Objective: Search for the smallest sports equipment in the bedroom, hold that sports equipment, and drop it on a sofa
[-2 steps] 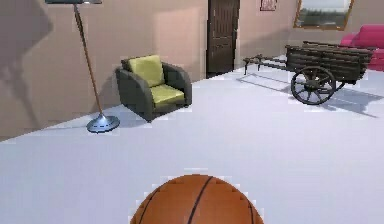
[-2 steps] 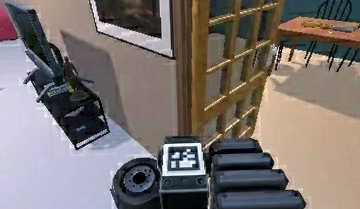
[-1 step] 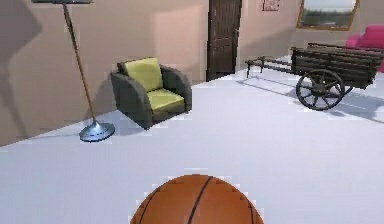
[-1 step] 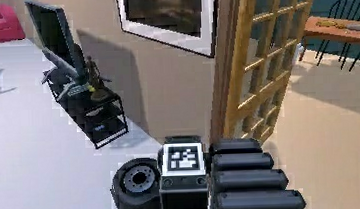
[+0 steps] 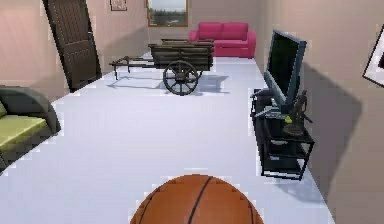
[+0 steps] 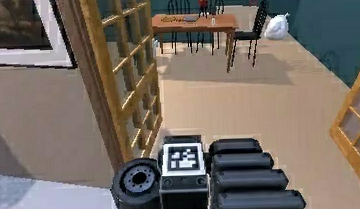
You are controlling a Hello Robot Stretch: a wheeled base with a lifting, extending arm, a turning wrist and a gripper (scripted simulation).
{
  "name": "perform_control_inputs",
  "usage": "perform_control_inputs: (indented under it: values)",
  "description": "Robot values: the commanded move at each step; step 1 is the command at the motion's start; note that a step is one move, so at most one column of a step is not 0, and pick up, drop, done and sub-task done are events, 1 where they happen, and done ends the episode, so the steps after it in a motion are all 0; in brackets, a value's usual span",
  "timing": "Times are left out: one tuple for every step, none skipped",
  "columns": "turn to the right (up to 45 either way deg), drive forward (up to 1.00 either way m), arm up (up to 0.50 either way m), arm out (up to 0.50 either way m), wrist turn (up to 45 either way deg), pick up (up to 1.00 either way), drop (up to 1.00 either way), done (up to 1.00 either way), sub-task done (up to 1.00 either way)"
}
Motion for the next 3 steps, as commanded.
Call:
perform_control_inputs:
  values:
    - [0.0, 1.0, 0.0, 0.0, 0.0, 0.0, 0.0, 0.0, 0.0]
    - [0.0, 0.65, 0.0, 0.0, 0.0, 0.0, 0.0, 0.0, 0.0]
    - [6.0, 0.0, 0.0, 0.0, 0.0, 0.0, 0.0, 0.0, 0.0]
